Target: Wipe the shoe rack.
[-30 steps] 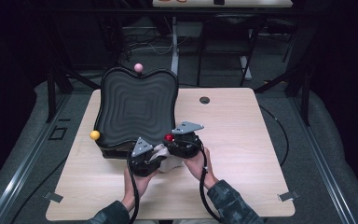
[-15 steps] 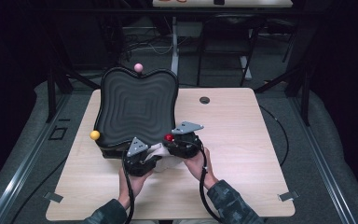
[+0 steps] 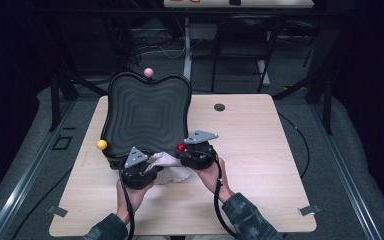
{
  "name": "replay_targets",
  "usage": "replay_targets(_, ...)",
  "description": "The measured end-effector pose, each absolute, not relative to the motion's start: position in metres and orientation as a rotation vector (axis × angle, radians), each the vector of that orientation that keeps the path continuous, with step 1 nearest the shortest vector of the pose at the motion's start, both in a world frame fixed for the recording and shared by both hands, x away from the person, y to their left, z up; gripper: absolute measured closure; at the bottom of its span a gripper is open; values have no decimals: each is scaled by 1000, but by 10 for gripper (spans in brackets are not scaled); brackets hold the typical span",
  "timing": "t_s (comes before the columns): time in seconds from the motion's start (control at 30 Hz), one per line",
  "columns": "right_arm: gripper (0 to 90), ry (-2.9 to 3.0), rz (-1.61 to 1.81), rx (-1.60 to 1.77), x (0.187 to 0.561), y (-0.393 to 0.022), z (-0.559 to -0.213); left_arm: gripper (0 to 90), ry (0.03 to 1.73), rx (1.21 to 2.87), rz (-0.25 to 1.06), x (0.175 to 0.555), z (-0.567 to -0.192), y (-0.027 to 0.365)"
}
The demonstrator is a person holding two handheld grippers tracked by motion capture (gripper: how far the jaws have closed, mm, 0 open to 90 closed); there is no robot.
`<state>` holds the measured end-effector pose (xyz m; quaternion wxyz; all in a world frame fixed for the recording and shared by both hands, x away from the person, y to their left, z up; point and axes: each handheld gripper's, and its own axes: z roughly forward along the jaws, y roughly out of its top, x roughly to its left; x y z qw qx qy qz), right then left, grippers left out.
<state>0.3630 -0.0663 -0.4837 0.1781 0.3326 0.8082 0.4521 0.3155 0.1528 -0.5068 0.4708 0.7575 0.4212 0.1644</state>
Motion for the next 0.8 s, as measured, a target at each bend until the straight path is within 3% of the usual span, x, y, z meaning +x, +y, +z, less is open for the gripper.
replay_targets(0.8,602,2286,1277,941,363,-66,-484,843,1167,1831,478,325,-512,199)
